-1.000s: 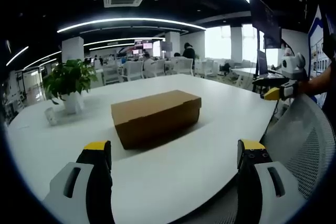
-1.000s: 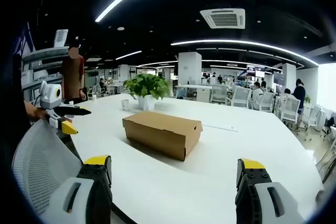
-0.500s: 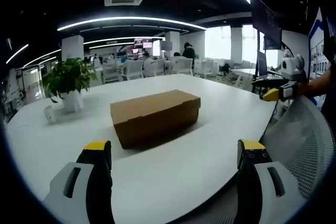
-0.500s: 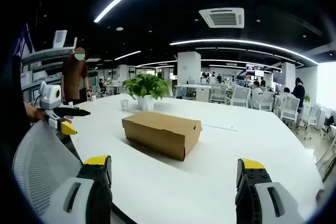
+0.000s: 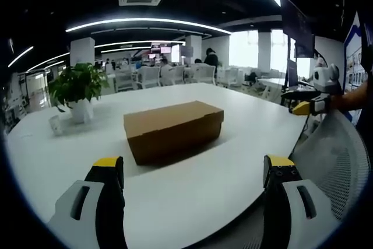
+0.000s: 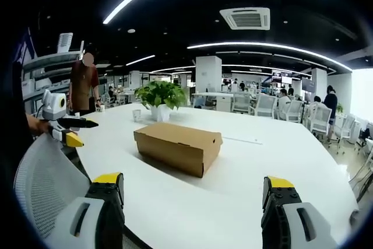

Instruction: Operate the shoe box by opening the lid, removing the specified soft item, and placing it in the target area until the item is outside and the box remains undamaged.

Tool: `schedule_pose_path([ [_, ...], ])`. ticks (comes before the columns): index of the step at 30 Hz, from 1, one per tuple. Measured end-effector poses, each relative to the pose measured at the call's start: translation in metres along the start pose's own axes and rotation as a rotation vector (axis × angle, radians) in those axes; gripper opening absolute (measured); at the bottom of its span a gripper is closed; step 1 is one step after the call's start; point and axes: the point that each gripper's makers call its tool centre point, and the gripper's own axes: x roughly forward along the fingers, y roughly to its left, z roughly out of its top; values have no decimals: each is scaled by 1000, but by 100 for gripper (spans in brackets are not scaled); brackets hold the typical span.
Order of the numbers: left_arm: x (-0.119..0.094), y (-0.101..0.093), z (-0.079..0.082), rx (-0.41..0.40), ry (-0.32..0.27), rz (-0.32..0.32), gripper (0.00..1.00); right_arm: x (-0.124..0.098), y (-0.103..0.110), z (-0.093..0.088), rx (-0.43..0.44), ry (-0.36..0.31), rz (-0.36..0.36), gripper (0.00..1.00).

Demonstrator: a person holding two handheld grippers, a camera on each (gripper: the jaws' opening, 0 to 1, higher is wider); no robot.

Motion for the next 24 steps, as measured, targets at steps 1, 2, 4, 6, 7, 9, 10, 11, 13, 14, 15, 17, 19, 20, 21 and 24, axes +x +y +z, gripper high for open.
schedule_pose_path([
  [1,0,0,0,0,0,-1,99,0,0,0,-1,0,1,100],
  [2,0,0,1,2,0,-1,99,0,0,0,-1,4,3,99],
  [4,-1,-1,1,7,0,-2,99,0,1,0,-8,7,8,100],
  [6,-1,-2,1,8,5,-12,99,0,3,0,-10,12,16,100],
  [7,-2,-3,0,16,13,-20,99,0,3,-1,-12,18,23,100],
  [9,-2,-4,-1,22,20,-26,99,0,4,-1,-15,21,29,100],
  [10,-3,-4,-2,27,24,-28,99,1,5,-1,-18,24,33,100],
  [11,-3,-4,-1,29,25,-29,99,1,6,0,-21,24,35,100],
  [13,-3,-3,-1,30,26,-30,99,1,6,1,-20,24,38,99],
  [14,-3,-3,-1,31,26,-30,99,2,7,1,-22,25,39,99],
  [15,-4,-2,0,33,27,-28,99,2,7,2,-24,26,40,99],
  [17,-4,-1,2,35,24,-26,99,3,8,4,-26,25,45,99],
  [19,-3,1,5,33,20,-25,99,4,8,6,-28,25,48,99],
  [20,-3,2,6,32,19,-24,99,5,8,7,-29,25,51,99],
  [21,-3,3,7,30,15,-23,99,6,8,8,-27,27,56,99],
  [24,-1,5,8,32,15,-24,99,8,9,10,-34,29,64,98],
])
